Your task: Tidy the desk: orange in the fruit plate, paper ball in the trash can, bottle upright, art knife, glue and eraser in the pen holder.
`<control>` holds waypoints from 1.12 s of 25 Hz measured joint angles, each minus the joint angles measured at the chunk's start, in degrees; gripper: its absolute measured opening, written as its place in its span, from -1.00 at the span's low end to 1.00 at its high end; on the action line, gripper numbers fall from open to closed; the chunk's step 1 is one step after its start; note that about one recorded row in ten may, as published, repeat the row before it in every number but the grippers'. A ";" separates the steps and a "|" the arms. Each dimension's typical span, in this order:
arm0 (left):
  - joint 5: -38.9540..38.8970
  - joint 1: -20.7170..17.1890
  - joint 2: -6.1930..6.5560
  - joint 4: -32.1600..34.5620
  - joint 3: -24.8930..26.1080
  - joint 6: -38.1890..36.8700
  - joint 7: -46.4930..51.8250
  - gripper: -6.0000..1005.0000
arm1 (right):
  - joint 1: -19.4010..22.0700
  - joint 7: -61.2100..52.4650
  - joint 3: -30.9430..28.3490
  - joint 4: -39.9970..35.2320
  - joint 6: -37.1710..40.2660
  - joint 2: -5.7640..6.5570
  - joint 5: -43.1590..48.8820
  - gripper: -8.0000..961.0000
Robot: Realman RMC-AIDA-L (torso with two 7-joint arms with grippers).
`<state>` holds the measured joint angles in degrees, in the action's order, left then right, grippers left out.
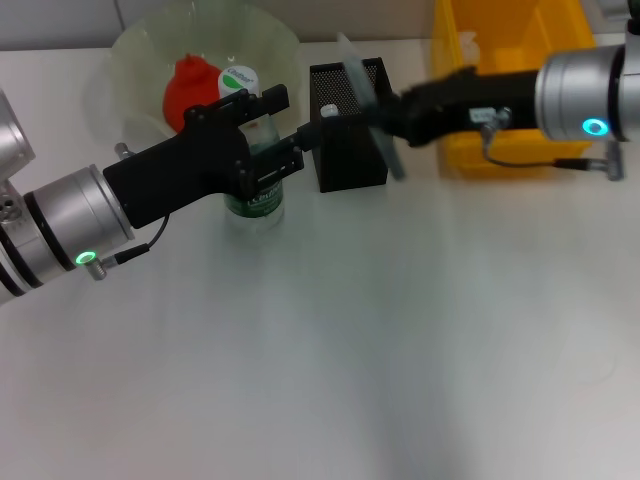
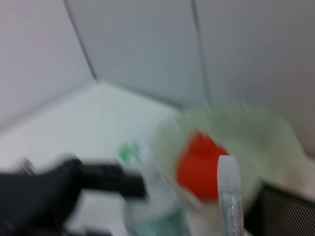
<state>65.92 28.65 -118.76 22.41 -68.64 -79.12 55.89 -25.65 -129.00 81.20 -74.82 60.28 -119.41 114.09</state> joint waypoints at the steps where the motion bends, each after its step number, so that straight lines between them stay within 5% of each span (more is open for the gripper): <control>1: 0.00 0.00 0.00 0.00 -0.01 0.00 0.00 0.25 | -0.25 4.96 0.09 2.01 -1.95 -0.02 -4.77 -0.72; 8: -0.01 0.00 0.03 0.00 0.09 0.05 -0.04 0.25 | -3.90 42.84 0.69 19.89 -10.16 -0.28 -36.52 -0.72; 18: 0.00 -0.33 0.12 0.00 3.36 -1.03 -0.09 0.25 | -10.93 74.61 0.28 42.13 -10.30 -0.39 -62.66 -0.73; 28: -0.45 0.07 0.11 0.00 4.04 -1.75 -0.09 0.25 | -15.28 87.91 2.78 53.61 -9.93 -0.51 -73.44 -0.71</control>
<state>65.47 28.73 -118.65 22.41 -64.60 -80.87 55.81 -40.93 -41.09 83.98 -21.21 50.36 -119.92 40.65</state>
